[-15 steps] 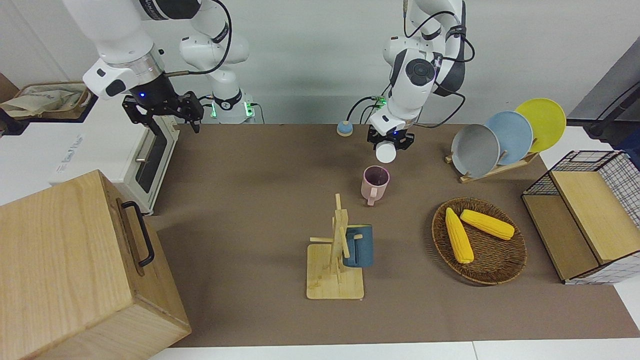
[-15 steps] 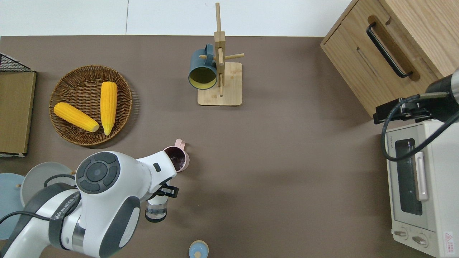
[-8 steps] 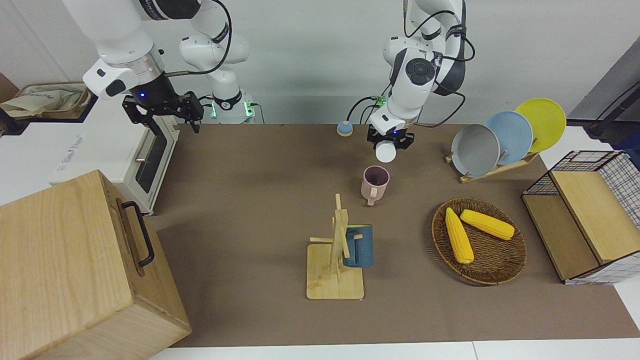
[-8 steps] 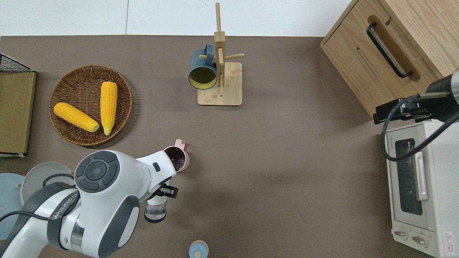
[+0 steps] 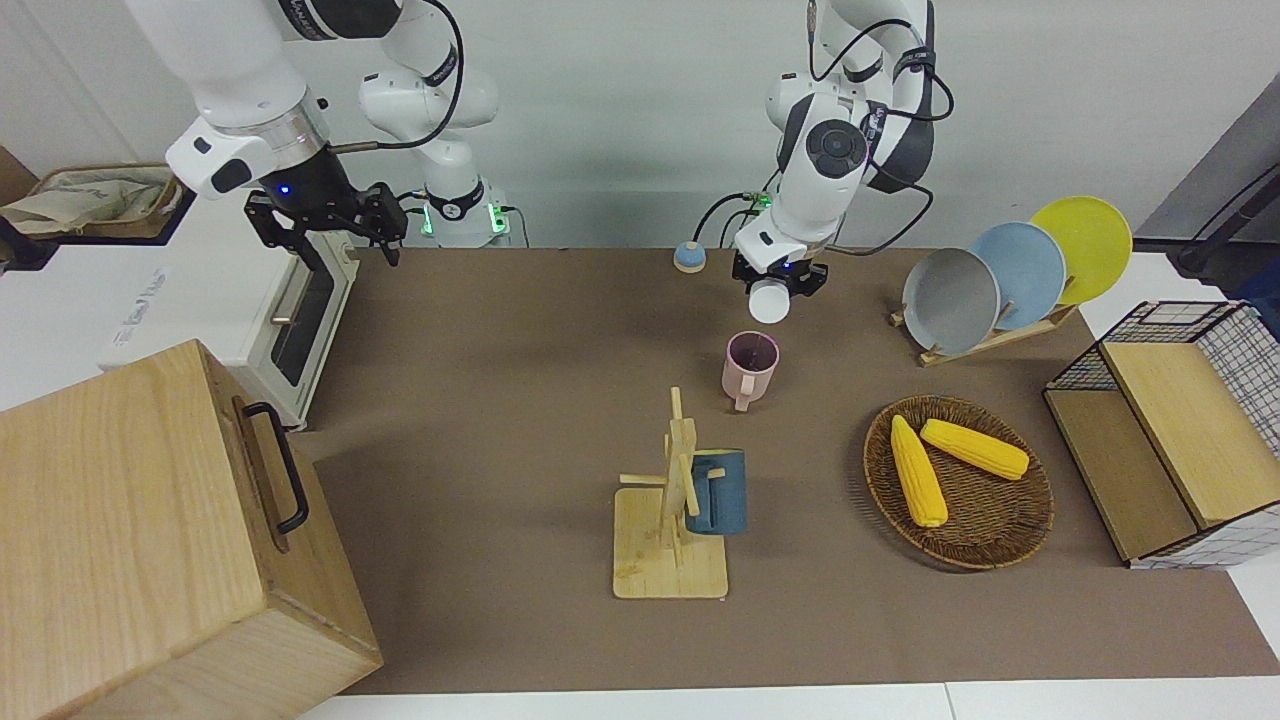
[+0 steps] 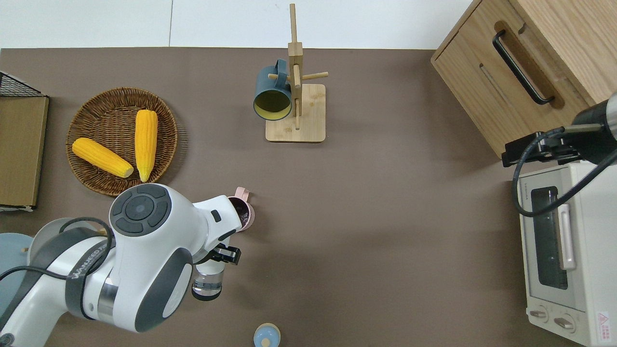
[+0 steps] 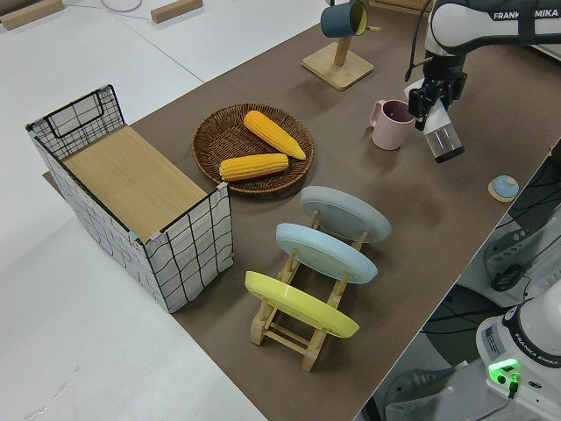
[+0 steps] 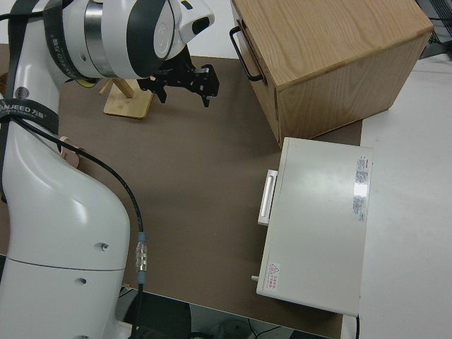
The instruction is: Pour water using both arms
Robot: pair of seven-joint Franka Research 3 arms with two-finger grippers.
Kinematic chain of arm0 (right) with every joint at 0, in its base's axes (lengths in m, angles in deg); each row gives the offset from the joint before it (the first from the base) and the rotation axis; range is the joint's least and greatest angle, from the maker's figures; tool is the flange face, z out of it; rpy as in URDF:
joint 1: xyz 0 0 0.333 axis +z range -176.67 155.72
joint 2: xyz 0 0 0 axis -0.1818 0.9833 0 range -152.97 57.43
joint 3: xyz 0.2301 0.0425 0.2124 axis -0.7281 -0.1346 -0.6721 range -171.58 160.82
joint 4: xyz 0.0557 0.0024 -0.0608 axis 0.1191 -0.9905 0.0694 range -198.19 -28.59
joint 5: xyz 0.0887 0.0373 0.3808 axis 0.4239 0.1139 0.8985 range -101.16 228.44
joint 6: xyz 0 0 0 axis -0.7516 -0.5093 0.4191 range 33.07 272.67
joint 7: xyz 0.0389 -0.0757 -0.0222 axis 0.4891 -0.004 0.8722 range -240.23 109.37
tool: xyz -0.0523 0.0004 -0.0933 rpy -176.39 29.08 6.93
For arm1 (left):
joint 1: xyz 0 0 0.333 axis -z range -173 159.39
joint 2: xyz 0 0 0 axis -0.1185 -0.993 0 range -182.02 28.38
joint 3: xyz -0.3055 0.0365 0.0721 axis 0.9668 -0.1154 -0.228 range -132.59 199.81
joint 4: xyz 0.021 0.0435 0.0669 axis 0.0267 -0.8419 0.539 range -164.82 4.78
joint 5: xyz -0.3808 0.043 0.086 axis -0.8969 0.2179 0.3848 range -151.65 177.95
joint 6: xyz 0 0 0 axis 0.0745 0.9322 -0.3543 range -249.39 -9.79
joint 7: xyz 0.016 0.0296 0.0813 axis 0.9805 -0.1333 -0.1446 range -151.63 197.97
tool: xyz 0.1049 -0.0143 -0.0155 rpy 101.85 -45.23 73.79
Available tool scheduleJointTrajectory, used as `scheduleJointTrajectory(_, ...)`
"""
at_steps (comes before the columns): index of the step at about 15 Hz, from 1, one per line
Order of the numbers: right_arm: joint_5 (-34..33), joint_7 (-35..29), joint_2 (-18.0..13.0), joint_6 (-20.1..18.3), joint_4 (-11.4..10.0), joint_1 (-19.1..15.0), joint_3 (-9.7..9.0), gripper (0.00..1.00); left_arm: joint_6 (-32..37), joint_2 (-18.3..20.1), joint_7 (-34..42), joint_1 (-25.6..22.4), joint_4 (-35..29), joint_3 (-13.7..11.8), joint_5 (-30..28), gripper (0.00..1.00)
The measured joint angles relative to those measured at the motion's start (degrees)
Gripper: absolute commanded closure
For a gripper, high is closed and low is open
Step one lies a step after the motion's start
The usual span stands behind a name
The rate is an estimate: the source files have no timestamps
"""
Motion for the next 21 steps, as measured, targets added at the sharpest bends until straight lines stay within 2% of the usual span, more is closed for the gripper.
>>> scheduleJointTrajectory(5,0.0,0.0,0.0,0.0,0.0,0.0,0.0,0.011,1.2,-2.5,-0.1,0.0,1.2,0.1,0.8,1.0)
scheduleJointTrajectory(21,0.0,0.0,0.0,0.0,0.0,0.0,0.0,0.011,2.3,-2.5,-0.5,0.0,1.7,0.1,1.3,1.0)
